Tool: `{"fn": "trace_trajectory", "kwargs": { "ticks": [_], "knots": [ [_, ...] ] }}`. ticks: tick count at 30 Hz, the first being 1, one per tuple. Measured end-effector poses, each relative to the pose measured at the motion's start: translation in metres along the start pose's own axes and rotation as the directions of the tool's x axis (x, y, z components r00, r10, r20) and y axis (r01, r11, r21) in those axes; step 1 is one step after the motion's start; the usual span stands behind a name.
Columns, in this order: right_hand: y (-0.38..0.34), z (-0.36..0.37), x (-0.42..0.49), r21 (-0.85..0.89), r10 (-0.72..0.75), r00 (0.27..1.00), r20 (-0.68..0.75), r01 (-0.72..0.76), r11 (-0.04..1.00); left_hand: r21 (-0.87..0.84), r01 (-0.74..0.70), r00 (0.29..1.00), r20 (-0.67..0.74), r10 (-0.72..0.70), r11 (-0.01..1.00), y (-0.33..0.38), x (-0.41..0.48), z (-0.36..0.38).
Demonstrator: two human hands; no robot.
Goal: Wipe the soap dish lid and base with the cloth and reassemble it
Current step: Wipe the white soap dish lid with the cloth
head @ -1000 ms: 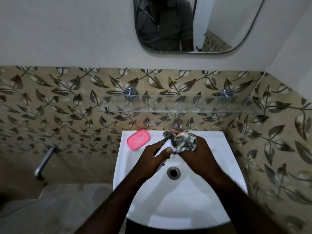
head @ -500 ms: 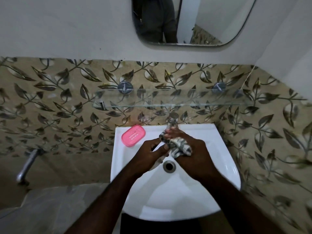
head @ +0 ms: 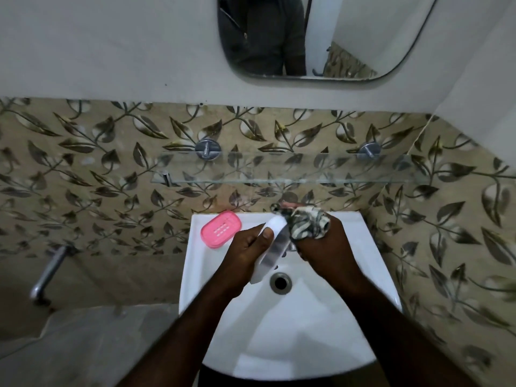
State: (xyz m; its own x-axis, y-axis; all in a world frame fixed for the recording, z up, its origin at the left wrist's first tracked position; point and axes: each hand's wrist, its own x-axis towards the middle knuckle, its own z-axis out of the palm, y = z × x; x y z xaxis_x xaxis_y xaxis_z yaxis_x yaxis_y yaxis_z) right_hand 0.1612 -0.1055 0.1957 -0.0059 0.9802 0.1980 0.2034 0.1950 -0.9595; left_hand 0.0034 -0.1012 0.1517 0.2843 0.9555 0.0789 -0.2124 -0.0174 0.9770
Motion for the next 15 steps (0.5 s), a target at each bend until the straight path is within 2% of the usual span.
{"fn": "trace_trajectory", "kwargs": {
  "ticks": [1,2,4,6,8,9,10,11,12,13,14,15],
  "knots": [
    [0.001,-0.005,0.003,0.027,0.077,0.997,-0.02,-0.076,0.997,-0.021,0.006,1.0,-0.016,-0.006,1.0,0.0,0.002,0.004],
    [0.0,-0.009,0.004,0.028,0.089,0.996,-0.012,-0.089,0.996,-0.033,0.014,0.999,-0.029,-0.015,0.999,0.002,0.006,0.007],
    [-0.007,-0.014,0.004,-0.029,-0.033,0.999,0.013,0.034,0.999,-0.017,0.056,0.998,-0.016,-0.057,0.998,0.005,0.012,0.014],
    [-0.011,-0.017,0.003,-0.093,-0.181,0.978,0.108,0.191,0.977,-0.009,0.096,0.995,-0.009,-0.096,0.995,0.005,0.017,0.019],
    [-0.01,-0.018,0.007,-0.178,-0.204,0.969,0.141,0.228,0.957,-0.035,0.125,0.992,-0.012,-0.126,0.991,0.004,0.02,0.023],
    [-0.007,-0.02,0.012,-0.183,-0.162,0.983,0.084,0.175,0.967,-0.062,0.153,0.988,-0.001,-0.153,0.986,0.0,0.022,0.024],
    [-0.006,-0.023,0.016,-0.105,-0.081,0.996,-0.027,0.078,0.991,-0.124,0.209,0.978,0.004,-0.21,0.97,-0.003,0.024,0.024],
    [-0.003,-0.026,0.02,0.059,0.038,0.986,-0.164,-0.029,0.998,-0.224,0.273,0.96,-0.003,-0.281,0.936,-0.004,0.025,0.024],
    [-0.002,-0.031,0.021,0.272,0.164,0.95,-0.265,-0.089,0.958,-0.321,0.306,0.946,-0.003,-0.324,0.896,-0.006,0.026,0.024],
    [-0.002,-0.035,0.02,0.451,0.267,0.91,-0.317,-0.103,0.887,-0.406,0.328,0.936,0.018,-0.351,0.853,-0.011,0.028,0.022],
    [-0.004,-0.035,0.016,0.536,0.337,0.885,-0.322,-0.123,0.835,-0.46,0.342,0.931,0.045,-0.363,0.819,-0.015,0.029,0.02],
    [-0.004,-0.032,0.01,0.545,0.373,0.877,-0.301,-0.163,0.823,-0.504,0.351,0.925,0.055,-0.376,0.789,-0.016,0.029,0.021]
  ]
}}
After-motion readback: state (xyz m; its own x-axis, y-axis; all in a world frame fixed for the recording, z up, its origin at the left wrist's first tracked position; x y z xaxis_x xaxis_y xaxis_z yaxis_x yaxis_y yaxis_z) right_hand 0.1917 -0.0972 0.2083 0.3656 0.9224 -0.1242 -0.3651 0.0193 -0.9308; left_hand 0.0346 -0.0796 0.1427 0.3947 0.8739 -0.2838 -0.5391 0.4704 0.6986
